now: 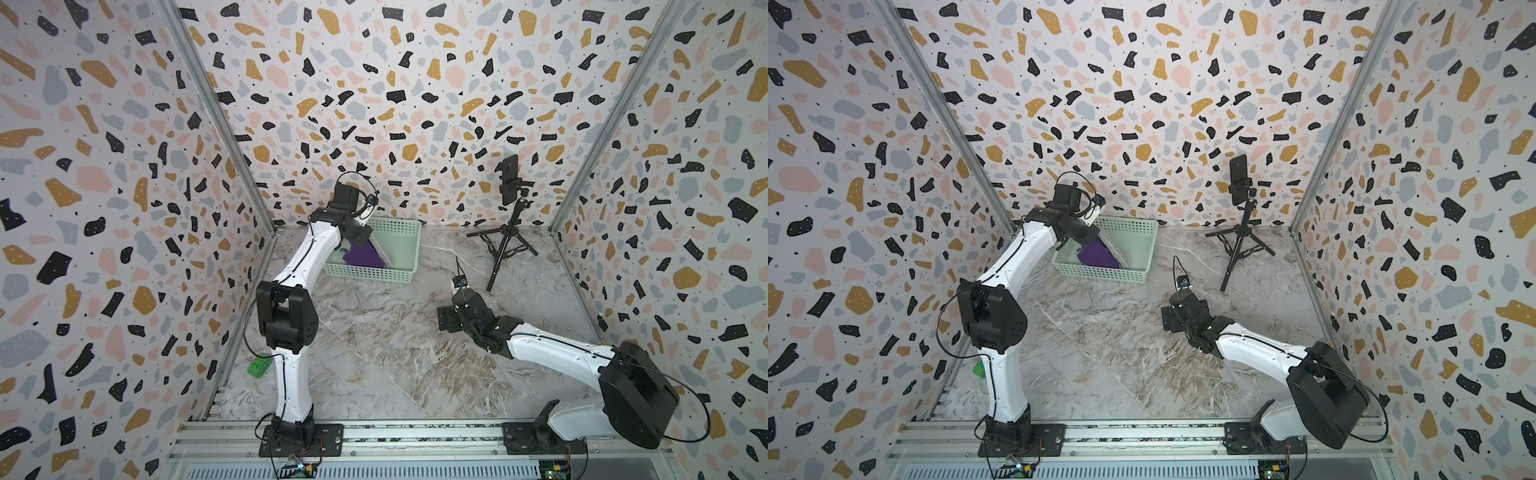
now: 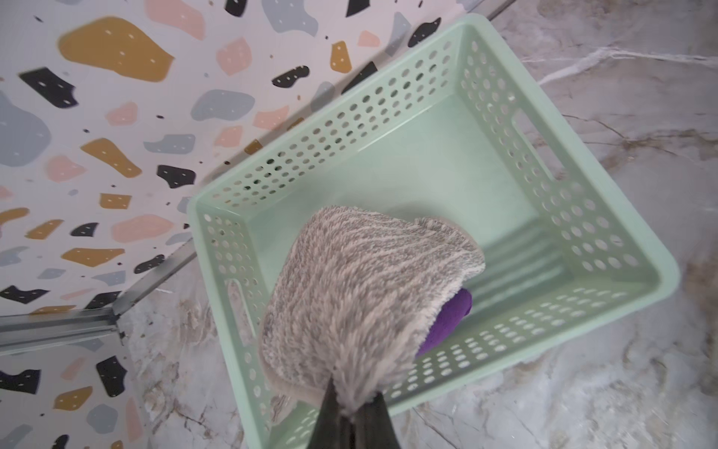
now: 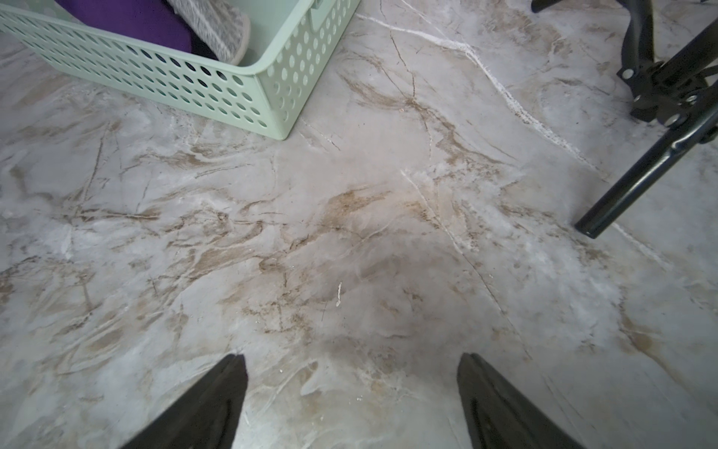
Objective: Fold the square dishcloth
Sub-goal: Pick up the cleaning item from the bin, then flatten out the cleaning item at the center of the board.
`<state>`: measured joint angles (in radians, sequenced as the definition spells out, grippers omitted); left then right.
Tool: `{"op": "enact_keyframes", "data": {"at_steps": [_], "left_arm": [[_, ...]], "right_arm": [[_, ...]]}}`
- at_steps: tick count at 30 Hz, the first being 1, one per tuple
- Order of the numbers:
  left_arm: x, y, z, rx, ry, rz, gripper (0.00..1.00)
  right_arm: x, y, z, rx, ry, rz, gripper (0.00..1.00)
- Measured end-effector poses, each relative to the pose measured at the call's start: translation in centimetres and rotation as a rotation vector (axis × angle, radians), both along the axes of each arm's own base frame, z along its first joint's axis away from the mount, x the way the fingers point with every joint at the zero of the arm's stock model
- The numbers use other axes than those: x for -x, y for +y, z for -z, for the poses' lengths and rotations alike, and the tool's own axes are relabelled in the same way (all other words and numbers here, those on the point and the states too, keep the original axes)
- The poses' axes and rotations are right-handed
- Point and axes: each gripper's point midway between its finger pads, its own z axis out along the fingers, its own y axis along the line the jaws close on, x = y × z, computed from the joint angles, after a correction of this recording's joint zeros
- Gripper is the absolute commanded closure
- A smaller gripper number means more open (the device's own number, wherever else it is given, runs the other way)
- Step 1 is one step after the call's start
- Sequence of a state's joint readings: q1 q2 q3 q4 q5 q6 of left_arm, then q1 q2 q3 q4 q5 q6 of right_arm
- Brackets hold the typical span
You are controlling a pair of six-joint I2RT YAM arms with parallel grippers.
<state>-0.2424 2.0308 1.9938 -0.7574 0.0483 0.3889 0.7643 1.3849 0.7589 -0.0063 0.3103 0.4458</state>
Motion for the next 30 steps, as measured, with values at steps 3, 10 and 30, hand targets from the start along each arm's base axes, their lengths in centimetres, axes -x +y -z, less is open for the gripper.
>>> {"op": "enact_keyframes", "data": {"at_steps": [3, 10, 30], "left_arm": [[1.5, -0.3, 0.8, 0.016, 0.037, 0.035, 1.0], [2.4, -0.9, 2.2, 0.033, 0.085, 0.068, 1.0], [4.4, -4.3, 2.7, 0.066, 0.123, 0.217, 1.0]], "right_arm": [[0.0, 0.0, -0.2, -0.004, -0.004, -0.001, 0.09], [0.2, -0.1, -0.3, -0.005, -0.008, -0.001, 0.09], [0.1, -0.3, -0.5, 0.001, -0.017, 0.01, 0.11]]}}
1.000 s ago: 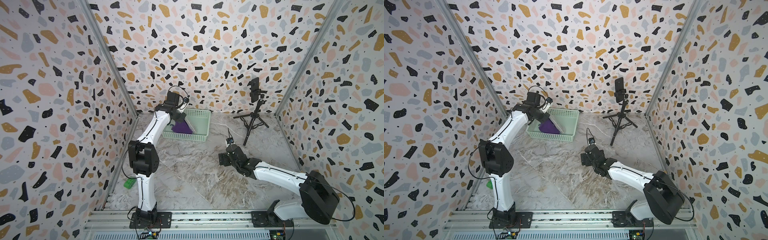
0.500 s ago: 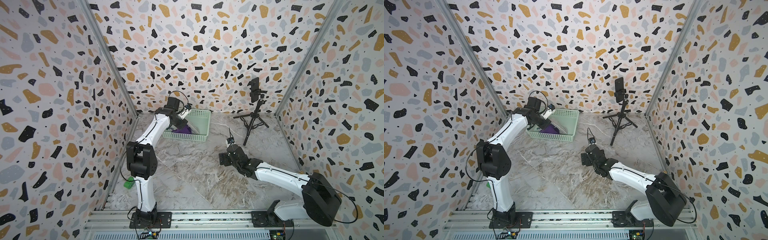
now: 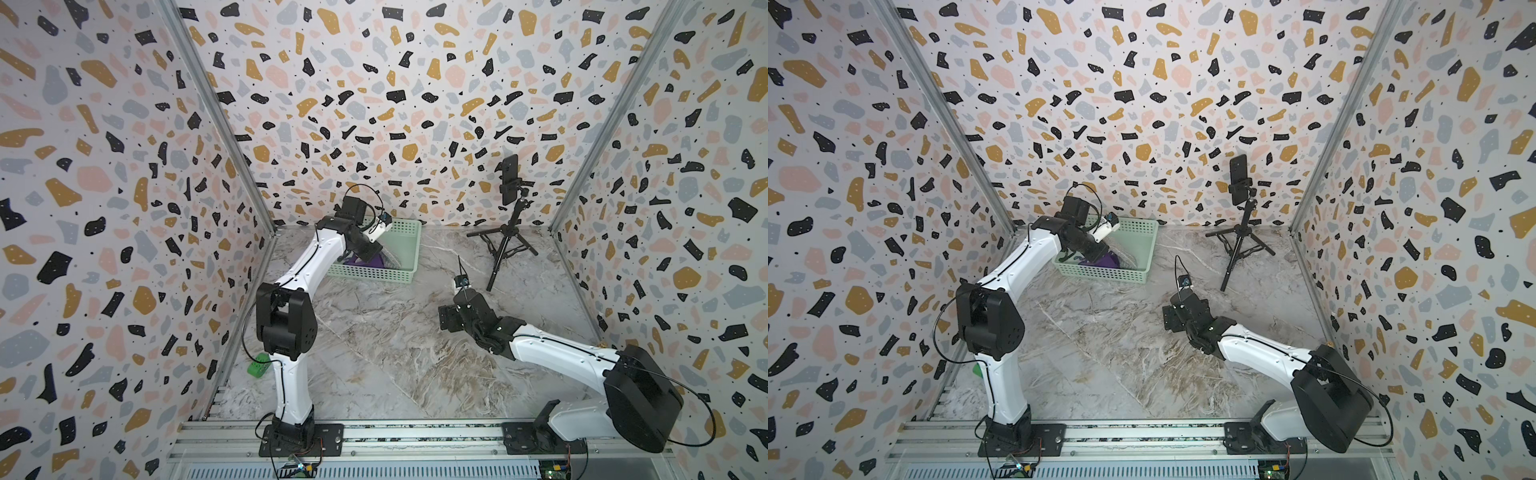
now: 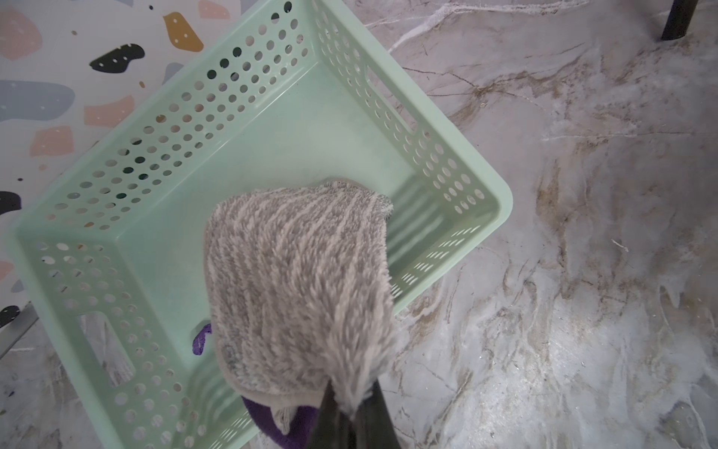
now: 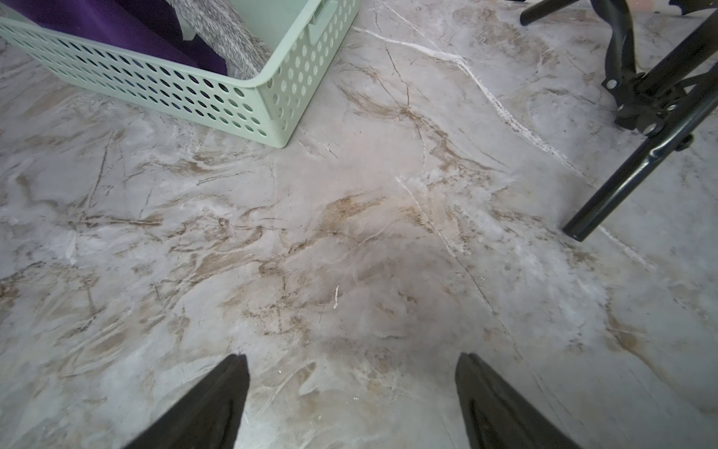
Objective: Fold the square dishcloth
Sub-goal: Flatten out the cleaning item at the center of the board.
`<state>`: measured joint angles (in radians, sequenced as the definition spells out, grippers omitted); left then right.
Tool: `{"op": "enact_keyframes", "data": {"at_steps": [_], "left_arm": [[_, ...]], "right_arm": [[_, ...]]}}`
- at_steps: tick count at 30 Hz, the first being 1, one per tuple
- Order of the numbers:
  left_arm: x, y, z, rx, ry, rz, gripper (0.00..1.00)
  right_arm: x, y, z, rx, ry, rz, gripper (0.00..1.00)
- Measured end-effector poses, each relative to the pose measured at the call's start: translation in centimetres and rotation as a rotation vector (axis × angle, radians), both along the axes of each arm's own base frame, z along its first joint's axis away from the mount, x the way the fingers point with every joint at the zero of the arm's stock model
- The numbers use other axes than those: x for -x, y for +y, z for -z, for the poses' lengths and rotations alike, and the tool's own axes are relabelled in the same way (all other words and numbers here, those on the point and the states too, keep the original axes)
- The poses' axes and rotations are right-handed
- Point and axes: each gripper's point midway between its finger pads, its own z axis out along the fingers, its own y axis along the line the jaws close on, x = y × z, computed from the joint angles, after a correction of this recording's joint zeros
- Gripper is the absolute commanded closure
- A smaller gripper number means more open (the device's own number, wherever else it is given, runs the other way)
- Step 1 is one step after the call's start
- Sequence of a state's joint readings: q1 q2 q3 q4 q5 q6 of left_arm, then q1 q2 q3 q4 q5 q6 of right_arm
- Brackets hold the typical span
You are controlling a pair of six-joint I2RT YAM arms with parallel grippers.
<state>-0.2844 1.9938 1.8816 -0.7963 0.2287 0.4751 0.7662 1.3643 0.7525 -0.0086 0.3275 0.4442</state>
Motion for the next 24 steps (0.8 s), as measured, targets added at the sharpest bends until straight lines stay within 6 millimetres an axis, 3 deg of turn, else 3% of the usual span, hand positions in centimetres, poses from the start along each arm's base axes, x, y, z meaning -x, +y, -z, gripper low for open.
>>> {"op": "enact_keyframes", "data": {"at_steps": [3, 5, 6, 7, 9, 21, 24], "left_arm": [[0.3, -0.3, 0.2, 0.006, 0.01, 0.015, 1.0], [0.6, -0.6, 0.3, 0.014, 0.019, 0.03, 0.84], [0.8, -0.8, 0.4, 0.018, 0.025, 0.039, 0.83], [1.0, -1.0, 0.5, 0.022, 0.031, 0.046, 0.84], [1.2, -1.3, 0.5, 0.026, 0.033, 0.062, 0.99], [1.7, -2.2, 0.6, 0.03, 0.036, 0.088, 1.0], [1.4, -2.1, -0.4, 0.017, 0.0, 0.064, 1.0]], "right_arm": [[0.0, 0.0, 0.0, 0.001, 0.001, 0.0, 0.11], [0.0, 0.0, 0.0, 0.002, 0.002, 0.0, 0.11], [0.0, 0.0, 0.1, 0.002, 0.002, 0.0, 0.11], [0.1, -0.1, 0.1, 0.004, 0.003, 0.0, 0.11], [0.1, -0.1, 0.1, 0.005, 0.005, 0.0, 0.11], [0.1, -0.1, 0.1, 0.007, 0.004, 0.002, 0.11], [0.1, -0.1, 0.1, 0.007, 0.004, 0.003, 0.11]]}}
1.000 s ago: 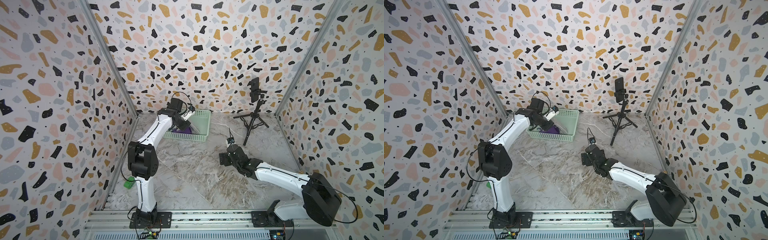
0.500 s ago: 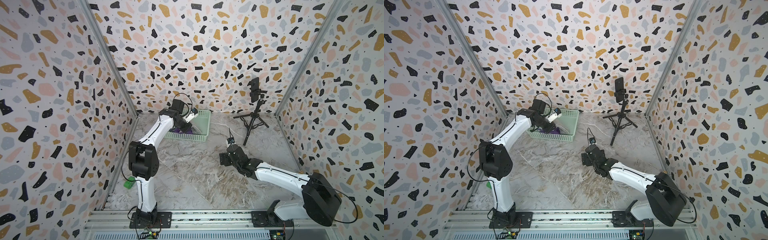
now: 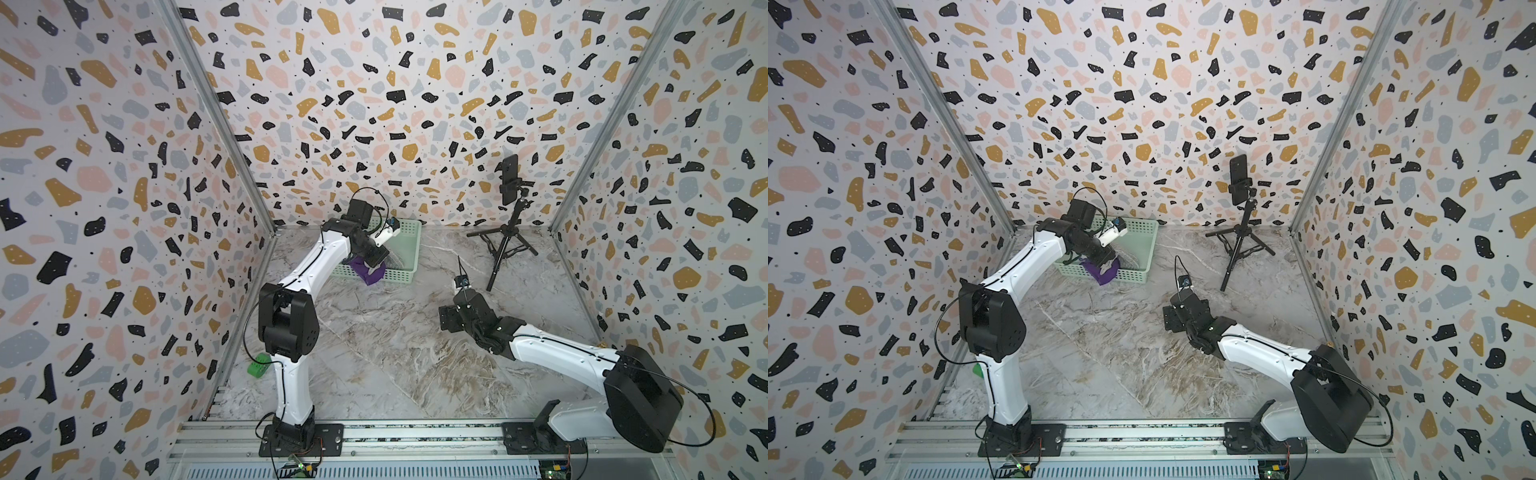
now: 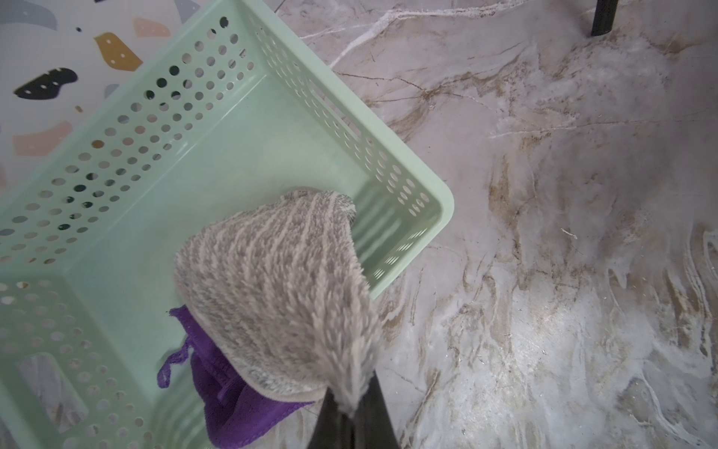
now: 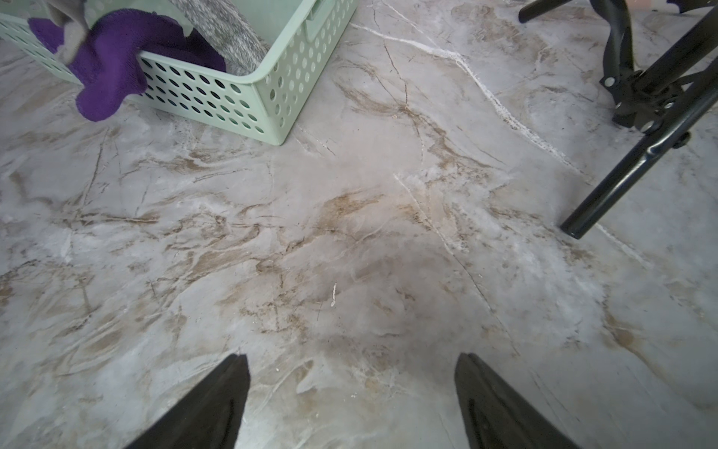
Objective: Fold the square dishcloth
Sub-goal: Flatten out the cleaning item at the center of the board.
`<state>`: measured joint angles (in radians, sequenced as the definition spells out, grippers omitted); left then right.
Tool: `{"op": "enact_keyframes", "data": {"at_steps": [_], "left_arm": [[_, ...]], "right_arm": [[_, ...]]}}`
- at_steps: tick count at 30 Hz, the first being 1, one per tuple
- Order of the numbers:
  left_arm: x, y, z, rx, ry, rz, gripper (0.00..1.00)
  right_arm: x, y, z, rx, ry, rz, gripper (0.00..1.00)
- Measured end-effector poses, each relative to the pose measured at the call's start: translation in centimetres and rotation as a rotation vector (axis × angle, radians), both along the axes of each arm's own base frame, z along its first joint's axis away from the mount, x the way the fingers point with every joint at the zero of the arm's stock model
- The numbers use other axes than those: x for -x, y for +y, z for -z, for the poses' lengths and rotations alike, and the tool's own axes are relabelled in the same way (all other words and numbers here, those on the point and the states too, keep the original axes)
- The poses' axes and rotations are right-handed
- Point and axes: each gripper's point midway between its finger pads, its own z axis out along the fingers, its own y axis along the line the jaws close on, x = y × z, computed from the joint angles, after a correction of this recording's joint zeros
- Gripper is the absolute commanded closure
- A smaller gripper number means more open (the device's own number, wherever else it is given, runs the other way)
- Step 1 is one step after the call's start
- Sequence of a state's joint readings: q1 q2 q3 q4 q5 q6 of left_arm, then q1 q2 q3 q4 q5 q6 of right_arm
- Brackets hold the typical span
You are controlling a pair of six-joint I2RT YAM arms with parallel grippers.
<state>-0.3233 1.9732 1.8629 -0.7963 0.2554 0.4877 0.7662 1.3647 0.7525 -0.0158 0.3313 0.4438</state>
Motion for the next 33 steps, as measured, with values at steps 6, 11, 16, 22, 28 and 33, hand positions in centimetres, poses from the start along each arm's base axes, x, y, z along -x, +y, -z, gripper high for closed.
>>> {"op": "enact_keyframes", "data": {"at_steps": [6, 11, 16, 22, 28, 33], "left_arm": [[-0.9, 1.2, -9.5, 0.027, -0.237, -0.098, 1.0], [2.3, 2.2, -19.2, 0.14, -0.406, -0.136, 1.0], [8.3, 2.5, -21.2, 0.254, -0.375, -0.11, 1.0], [14.6, 2.1, -15.1, 0.349, -0.125, -0.102, 1.0], [18.4, 1.2, -10.1, 0.441, 0.116, -0.129, 1.0], [20.6, 0.7, -10.1, 0.521, 0.171, -0.119, 1.0]], "right_arm": [[-0.2, -0.2, -0.1, 0.01, -0.01, 0.011, 0.09], [0.2, -0.8, -0.7, 0.007, -0.036, 0.01, 0.08], [2.0, 0.4, -3.7, -0.051, -0.125, -0.072, 0.09], [8.0, 7.6, -9.4, -0.222, -0.251, -0.41, 0.14], [12.5, 13.3, -10.3, -0.319, -0.257, -0.624, 0.16], [11.9, 15.8, -8.1, -0.343, -0.214, -0.628, 0.18]]}}
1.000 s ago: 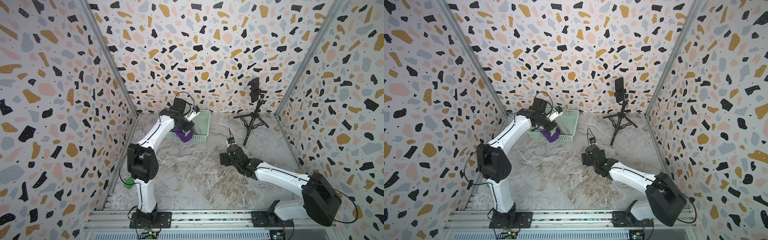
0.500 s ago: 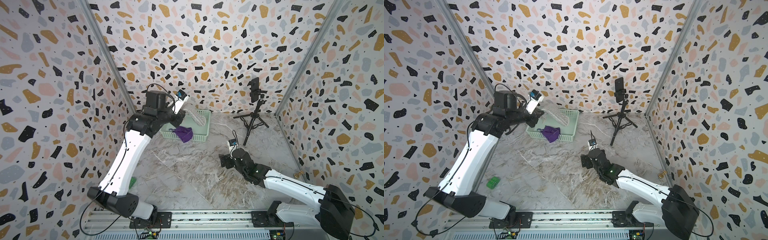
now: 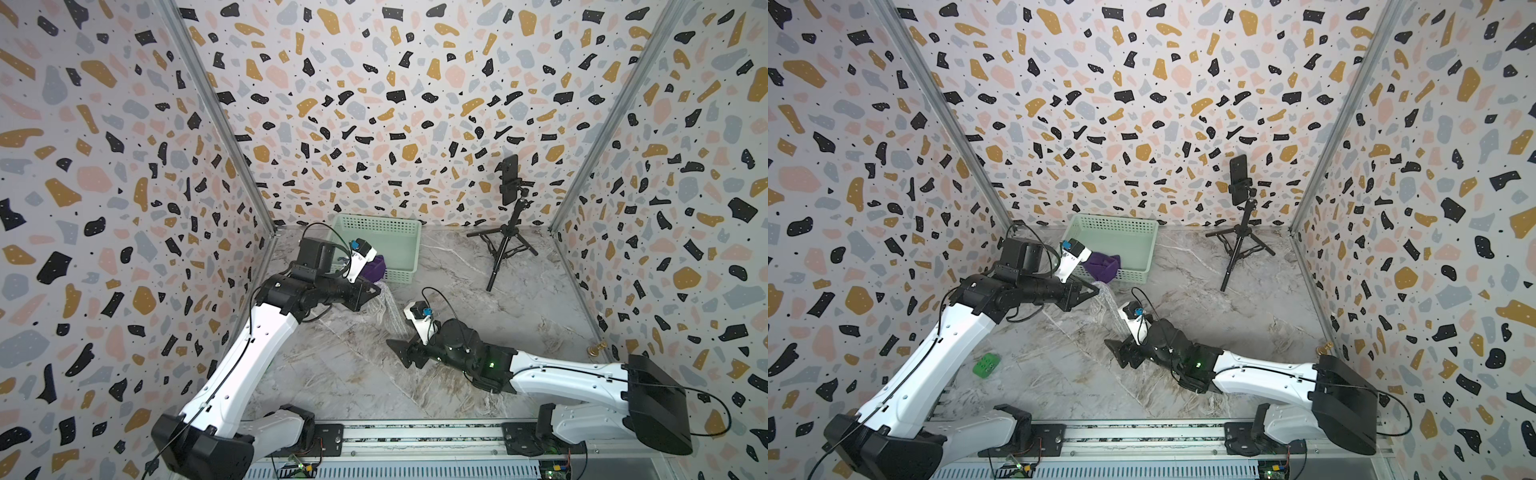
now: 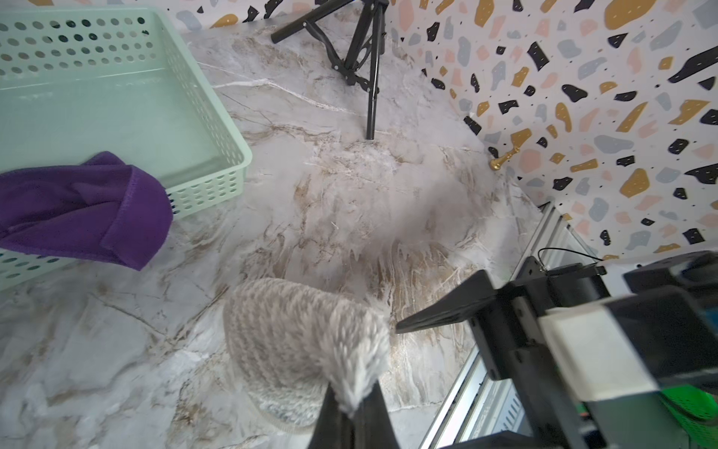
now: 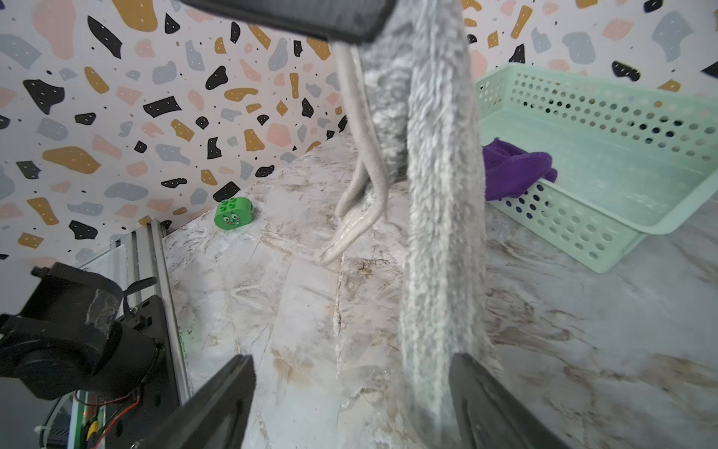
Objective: Fold the square dishcloth
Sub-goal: Flatten out the cleaning item at the center of the board.
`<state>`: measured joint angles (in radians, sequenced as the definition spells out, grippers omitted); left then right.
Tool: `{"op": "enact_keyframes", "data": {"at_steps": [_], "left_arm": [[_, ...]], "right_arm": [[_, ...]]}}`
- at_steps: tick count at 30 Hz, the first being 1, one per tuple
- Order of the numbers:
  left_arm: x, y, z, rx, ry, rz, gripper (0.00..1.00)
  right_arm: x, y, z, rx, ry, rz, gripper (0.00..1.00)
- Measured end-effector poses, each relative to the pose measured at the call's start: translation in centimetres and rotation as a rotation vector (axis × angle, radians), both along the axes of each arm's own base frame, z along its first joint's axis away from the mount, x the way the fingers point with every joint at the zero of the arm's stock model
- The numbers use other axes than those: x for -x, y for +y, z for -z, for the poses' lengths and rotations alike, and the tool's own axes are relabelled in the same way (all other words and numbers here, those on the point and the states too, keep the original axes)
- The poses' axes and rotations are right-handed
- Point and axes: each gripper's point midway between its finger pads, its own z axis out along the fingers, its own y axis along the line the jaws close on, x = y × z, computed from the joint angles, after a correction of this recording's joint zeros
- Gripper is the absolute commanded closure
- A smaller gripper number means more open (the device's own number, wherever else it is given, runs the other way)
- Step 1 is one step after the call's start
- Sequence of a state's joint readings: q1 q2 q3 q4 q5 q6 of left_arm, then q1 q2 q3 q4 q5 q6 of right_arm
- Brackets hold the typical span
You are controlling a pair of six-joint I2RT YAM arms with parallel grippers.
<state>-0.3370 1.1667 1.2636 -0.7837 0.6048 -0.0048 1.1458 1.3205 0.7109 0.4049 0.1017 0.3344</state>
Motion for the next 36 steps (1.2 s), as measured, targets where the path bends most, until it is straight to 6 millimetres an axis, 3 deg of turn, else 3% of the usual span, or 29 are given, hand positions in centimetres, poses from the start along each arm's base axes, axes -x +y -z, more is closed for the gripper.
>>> {"op": "enact_keyframes", "data": {"at_steps": [5, 13, 18, 25, 31, 36], "left_arm": [[1.5, 0.0, -1.5, 0.053, -0.028, 0.012, 1.0], [2.3, 0.2, -0.5, 0.064, -0.016, 0.006, 1.0], [2.2, 0.2, -0.4, 0.065, -0.019, 0.007, 1.0], [2.1, 0.4, -0.5, 0.052, -0.041, 0.003, 1.0], [1.7, 0.5, -0.2, 0.028, -0.057, 0.0, 1.0], [1.2, 0.4, 0.8, 0.008, -0.036, 0.008, 1.0]], "right_arm": [[-0.7, 1.8, 1.3, -0.009, 0.034, 0.007, 0.19], [-1.0, 3.8, -1.1, -0.124, 0.056, -0.012, 0.22], [-1.0, 4.2, -1.5, -0.147, 0.073, -0.013, 0.47], [-0.8, 3.9, -1.6, -0.135, 0.074, -0.018, 0.62], [-0.1, 3.1, -4.0, -0.165, 0.049, -0.043, 0.98], [0.1, 2.6, -4.5, -0.157, 0.041, -0.041, 1.0]]}}
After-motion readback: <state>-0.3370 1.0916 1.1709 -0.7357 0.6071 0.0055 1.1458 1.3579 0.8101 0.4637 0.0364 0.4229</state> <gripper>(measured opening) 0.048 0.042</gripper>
